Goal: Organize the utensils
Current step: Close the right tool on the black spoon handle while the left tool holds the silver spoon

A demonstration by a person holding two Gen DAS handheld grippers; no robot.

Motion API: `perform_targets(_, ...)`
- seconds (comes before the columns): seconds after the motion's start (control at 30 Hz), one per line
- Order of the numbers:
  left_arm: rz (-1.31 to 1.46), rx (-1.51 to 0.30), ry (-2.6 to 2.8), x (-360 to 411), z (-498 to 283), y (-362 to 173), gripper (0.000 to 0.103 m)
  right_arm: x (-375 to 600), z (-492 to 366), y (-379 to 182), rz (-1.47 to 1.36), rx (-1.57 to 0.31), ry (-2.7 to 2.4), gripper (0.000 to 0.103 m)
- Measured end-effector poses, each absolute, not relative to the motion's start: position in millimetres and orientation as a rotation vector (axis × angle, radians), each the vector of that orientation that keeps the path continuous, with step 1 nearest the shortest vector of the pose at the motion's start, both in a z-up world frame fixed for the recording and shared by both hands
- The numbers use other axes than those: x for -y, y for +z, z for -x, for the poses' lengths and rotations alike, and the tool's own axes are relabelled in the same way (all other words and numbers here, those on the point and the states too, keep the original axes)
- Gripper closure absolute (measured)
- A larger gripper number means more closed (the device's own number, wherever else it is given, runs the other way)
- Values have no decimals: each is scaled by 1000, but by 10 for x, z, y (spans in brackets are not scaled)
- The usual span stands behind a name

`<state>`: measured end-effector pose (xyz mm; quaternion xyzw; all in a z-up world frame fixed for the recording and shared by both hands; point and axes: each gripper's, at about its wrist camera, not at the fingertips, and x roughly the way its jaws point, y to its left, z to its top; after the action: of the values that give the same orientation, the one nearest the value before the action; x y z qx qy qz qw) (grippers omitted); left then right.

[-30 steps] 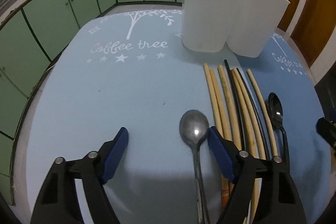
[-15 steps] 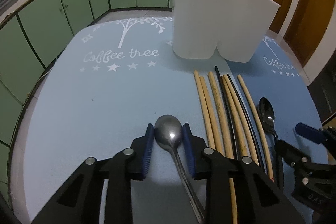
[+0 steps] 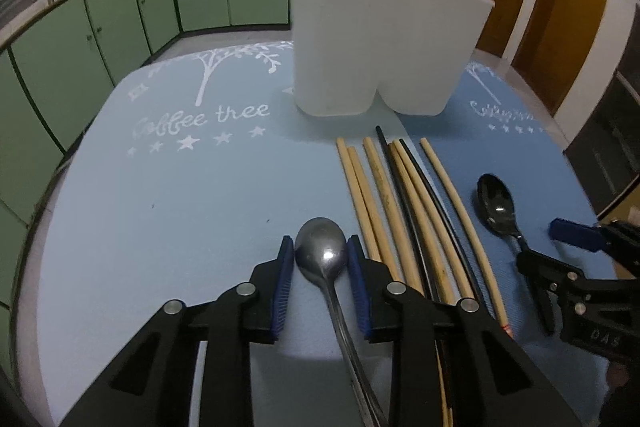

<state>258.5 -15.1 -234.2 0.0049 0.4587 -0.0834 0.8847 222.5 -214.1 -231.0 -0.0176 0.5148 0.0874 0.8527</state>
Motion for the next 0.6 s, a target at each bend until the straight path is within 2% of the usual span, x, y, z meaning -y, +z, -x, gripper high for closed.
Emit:
perform_targets(0.03,-6,-953,-171,137,-2572,-2328,72,2132,-2274,-2298,13,-1084,199,46)
perform_targets(0.1,-8,-951,-156,103,-2535,-2308,56,2076,-2321,-2298,36,-1079,201,46)
perform_targets(0.33,28,-979,-157,21,-2545,-2371,55,1922,-2517,-2385,52,-1083,174,45)
perform_targets(0.5,35,-989,-160,62,-2610,-2369,48,1871,-2582,-2400,54,-1093,163,44)
perform_targets(0.6,24,-1004,-147,98,-2672,-2392,48,1841,-2608,-2418,67,-1095,150,45)
